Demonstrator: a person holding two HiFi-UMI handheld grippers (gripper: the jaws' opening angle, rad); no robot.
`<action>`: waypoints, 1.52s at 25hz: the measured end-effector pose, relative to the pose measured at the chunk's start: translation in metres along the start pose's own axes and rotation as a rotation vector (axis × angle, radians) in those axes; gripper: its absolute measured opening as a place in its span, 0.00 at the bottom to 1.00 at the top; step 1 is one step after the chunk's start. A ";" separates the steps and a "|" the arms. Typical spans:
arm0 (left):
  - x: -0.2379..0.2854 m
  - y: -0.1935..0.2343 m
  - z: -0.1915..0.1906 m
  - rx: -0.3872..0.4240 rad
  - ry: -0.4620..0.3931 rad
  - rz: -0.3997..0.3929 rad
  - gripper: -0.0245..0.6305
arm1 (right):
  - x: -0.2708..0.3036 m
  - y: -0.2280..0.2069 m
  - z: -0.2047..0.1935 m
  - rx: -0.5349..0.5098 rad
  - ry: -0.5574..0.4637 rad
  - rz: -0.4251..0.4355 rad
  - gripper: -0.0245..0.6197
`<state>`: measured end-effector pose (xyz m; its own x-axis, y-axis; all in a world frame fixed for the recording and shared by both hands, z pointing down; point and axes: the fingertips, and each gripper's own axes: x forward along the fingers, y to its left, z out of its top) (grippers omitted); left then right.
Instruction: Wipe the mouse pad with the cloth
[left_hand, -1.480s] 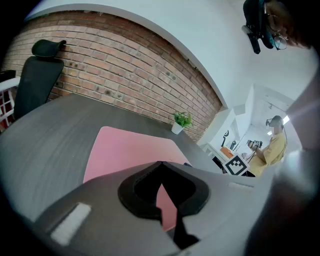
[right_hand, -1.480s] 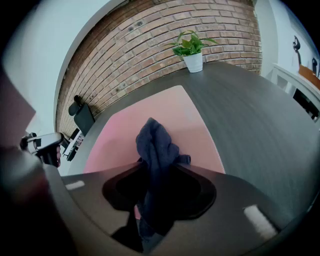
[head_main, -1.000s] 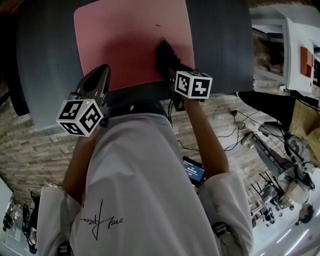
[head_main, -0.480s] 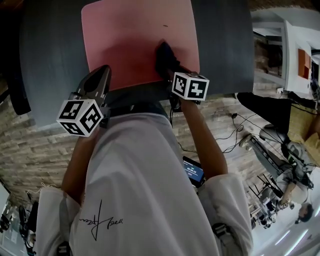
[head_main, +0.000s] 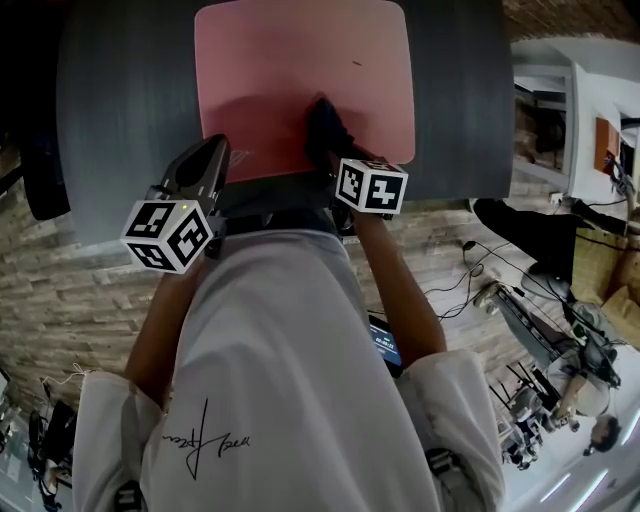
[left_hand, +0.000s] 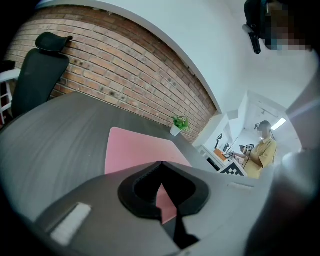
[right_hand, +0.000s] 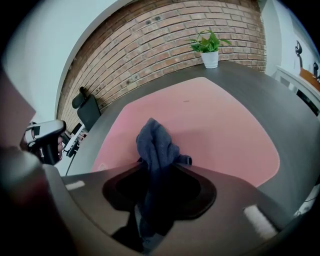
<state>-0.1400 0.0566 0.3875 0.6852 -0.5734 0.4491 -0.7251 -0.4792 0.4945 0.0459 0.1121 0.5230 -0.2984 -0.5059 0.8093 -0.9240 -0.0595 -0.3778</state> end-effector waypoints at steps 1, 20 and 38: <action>-0.001 0.001 -0.001 0.000 0.001 -0.003 0.06 | 0.002 0.004 0.000 -0.003 0.002 0.003 0.27; -0.021 0.014 -0.004 -0.036 0.020 -0.070 0.05 | 0.028 0.085 -0.022 -0.133 0.033 0.060 0.27; -0.028 -0.016 0.035 0.001 -0.026 -0.185 0.05 | -0.003 0.144 -0.018 -0.266 0.050 0.236 0.26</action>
<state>-0.1498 0.0569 0.3412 0.8046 -0.4925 0.3316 -0.5874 -0.5787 0.5658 -0.0910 0.1206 0.4744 -0.5165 -0.4357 0.7371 -0.8560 0.2834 -0.4323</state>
